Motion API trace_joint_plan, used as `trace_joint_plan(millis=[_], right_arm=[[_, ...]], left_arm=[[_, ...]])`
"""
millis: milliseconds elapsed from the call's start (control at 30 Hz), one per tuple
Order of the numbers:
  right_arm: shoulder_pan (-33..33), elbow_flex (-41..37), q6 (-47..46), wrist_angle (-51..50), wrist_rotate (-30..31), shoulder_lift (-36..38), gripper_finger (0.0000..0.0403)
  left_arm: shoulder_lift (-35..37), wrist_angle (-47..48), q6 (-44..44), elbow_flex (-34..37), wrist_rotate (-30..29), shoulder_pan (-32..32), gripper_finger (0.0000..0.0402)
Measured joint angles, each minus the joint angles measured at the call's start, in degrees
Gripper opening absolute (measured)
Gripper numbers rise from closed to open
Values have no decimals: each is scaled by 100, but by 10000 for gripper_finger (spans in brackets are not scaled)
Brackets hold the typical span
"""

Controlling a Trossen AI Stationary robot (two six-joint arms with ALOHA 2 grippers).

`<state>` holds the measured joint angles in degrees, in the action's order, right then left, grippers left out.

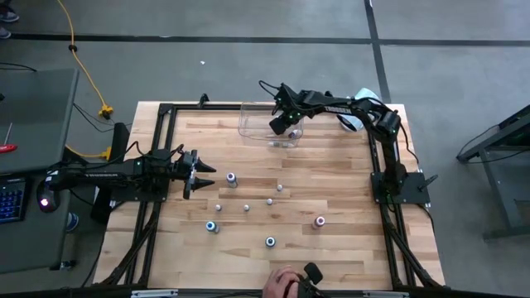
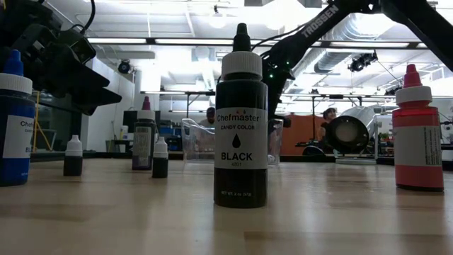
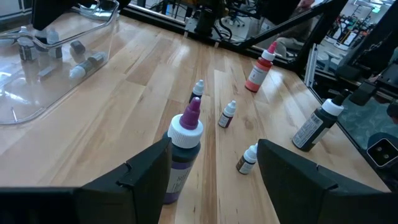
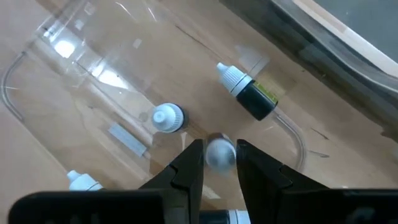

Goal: Pick & Place food coloring
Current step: Put the small blue food coloring into the transparent container, then put the large red food coloring into the transparent container

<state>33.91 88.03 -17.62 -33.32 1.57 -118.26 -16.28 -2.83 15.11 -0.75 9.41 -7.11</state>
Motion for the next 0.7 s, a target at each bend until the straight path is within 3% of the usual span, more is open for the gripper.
trace_joint_plan(millis=[367, 700], right_arm=[[24, 0, 78, 8, 48, 47, 108], [-54, -2, 588, -208, -9, 701, 111]], left_arm=[[1, 0, 0, 0, 0, 1, 234], [1, 0, 0, 0, 1, 2, 234]])
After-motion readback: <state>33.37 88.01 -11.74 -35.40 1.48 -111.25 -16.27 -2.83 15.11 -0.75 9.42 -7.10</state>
